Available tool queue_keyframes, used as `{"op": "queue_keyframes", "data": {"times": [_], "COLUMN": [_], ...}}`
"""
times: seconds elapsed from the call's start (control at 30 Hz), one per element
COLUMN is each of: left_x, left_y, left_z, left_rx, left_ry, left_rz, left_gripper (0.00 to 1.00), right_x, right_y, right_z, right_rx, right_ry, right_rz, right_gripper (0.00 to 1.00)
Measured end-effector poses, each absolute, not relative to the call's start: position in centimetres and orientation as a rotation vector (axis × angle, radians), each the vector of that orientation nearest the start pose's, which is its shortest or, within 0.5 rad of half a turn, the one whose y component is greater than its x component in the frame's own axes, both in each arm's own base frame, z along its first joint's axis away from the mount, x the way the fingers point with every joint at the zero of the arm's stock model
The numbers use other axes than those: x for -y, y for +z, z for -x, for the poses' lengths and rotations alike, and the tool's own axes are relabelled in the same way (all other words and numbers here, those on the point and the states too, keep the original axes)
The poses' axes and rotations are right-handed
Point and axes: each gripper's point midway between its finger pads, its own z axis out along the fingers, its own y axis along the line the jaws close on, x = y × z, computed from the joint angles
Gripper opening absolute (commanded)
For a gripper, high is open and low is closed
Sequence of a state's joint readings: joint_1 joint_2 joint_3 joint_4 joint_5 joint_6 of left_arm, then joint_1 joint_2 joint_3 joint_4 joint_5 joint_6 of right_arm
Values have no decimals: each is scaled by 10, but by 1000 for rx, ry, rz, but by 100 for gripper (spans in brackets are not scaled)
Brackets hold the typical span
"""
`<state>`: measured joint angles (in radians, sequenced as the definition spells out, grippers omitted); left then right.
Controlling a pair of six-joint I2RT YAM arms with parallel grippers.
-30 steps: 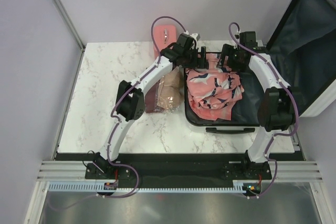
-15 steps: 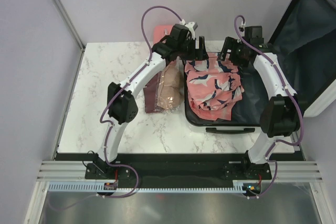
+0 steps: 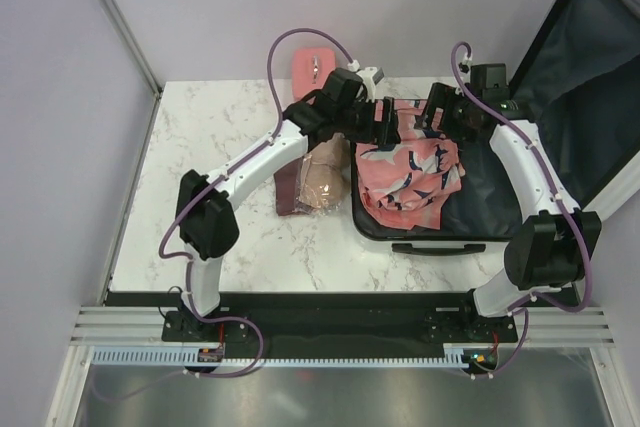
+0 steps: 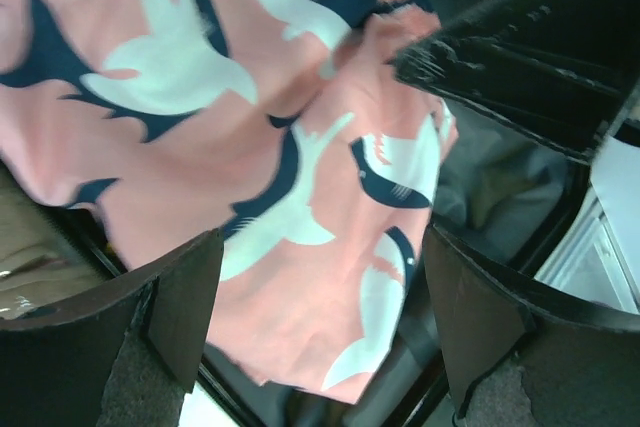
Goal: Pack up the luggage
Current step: Place the clothes in the luggage, then pick up the storage box at the corner of the board.
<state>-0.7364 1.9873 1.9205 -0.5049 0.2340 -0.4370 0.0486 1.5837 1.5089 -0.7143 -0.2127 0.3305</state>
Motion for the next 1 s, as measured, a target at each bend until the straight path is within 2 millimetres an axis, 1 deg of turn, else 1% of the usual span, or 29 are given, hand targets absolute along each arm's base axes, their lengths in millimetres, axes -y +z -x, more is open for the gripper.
{"op": "queue_keyframes", "data": {"times": [0.1, 0.17, 0.33, 0.4, 0.5, 0.57, 0.63, 0.7, 0.8, 0.87, 0.93, 1.0], "left_x": [403, 388, 342, 324, 309, 304, 298, 293, 285, 280, 276, 273], "left_y": [239, 242, 264, 273, 276, 271, 260, 244, 219, 209, 205, 207], "left_z": [-391, -409, -462, -488, -520, -538, -556, -569, -579, -585, -591, -598], "left_rx": [-2213, -2204, -2127, -2082, -2041, -2022, -2016, -2021, -2041, -2043, -2030, -2005], "left_ry": [-873, -838, -686, -603, -520, -481, -422, -354, -266, -217, -185, -165], "left_rz": [-430, -378, -233, -180, -131, -118, -126, -136, -154, -163, -172, -174], "left_gripper": [87, 87, 87, 87, 86, 86, 86, 86, 86, 86, 86, 86], "right_x": [-70, -71, -75, -78, -85, -88, -91, -94, -97, -101, -104, -109], "right_y": [221, 223, 225, 228, 233, 236, 242, 246, 253, 257, 258, 256], "right_z": [-412, -412, -412, -414, -416, -417, -419, -422, -428, -432, -433, -433], "right_rx": [-2362, -2358, -2352, -2339, -2323, -2313, -2299, -2285, -2267, -2258, -2255, -2262], "right_ry": [435, 436, 468, 492, 538, 561, 574, 582, 595, 603, 605, 610], "right_rz": [-229, -228, -226, -225, -224, -224, -226, -227, -236, -234, -231, -224], "right_gripper": [94, 94, 93, 93, 93, 94, 94, 93, 93, 93, 93, 93]}}
